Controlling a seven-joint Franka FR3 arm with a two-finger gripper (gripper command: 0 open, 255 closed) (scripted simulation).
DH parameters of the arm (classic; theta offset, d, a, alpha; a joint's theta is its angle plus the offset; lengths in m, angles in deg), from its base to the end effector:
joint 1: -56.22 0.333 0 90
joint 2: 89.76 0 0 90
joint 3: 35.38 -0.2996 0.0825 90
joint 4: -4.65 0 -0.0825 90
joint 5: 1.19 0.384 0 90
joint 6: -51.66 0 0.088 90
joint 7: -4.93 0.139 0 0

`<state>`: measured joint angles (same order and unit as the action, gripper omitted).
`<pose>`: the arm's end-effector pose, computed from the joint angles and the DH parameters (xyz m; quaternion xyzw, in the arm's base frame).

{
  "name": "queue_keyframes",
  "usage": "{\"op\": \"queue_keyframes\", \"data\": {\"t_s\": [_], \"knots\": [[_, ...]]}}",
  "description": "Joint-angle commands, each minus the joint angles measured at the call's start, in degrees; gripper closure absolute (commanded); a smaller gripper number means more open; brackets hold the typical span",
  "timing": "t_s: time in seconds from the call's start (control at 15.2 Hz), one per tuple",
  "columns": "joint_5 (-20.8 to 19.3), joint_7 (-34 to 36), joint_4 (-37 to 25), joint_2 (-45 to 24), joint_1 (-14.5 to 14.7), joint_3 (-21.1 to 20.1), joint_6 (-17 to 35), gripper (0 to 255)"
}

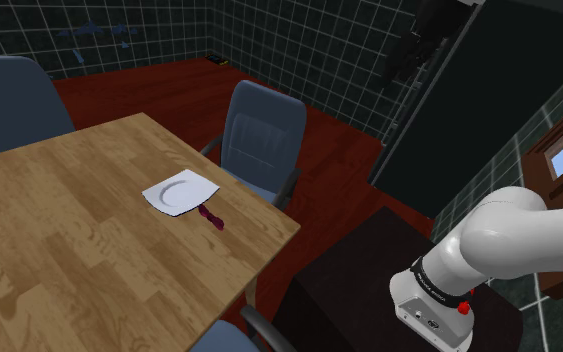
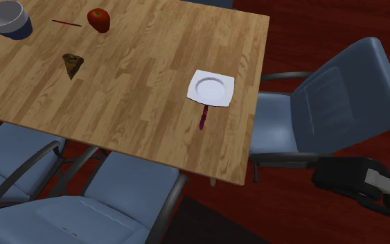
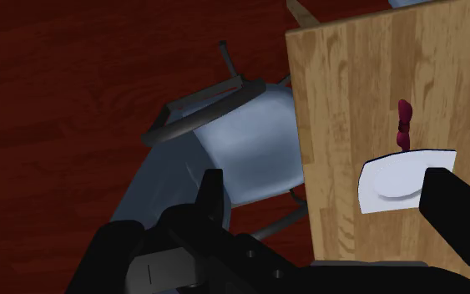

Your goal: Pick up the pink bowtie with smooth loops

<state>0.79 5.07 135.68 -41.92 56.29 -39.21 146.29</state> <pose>0.3177 0.0326 0.6031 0.9948 0.0245 0.0992 0.0050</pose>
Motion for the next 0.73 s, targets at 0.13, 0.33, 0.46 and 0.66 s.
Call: {"op": "queue_keyframes", "data": {"t_s": [0.13,0.33,0.46,0.66], "knots": [[0.6,0.9,1.6,-1.9,0.4,-1.3,3.0,0],[1.3,2.2,3.5,-5.3,0.9,-3.3,7.6,0],[1.7,3.1,4.5,-7.9,1.3,-4.7,10.6,0],[2.1,4.5,5.4,-12.3,1.7,-6.7,15.2,0]]}}
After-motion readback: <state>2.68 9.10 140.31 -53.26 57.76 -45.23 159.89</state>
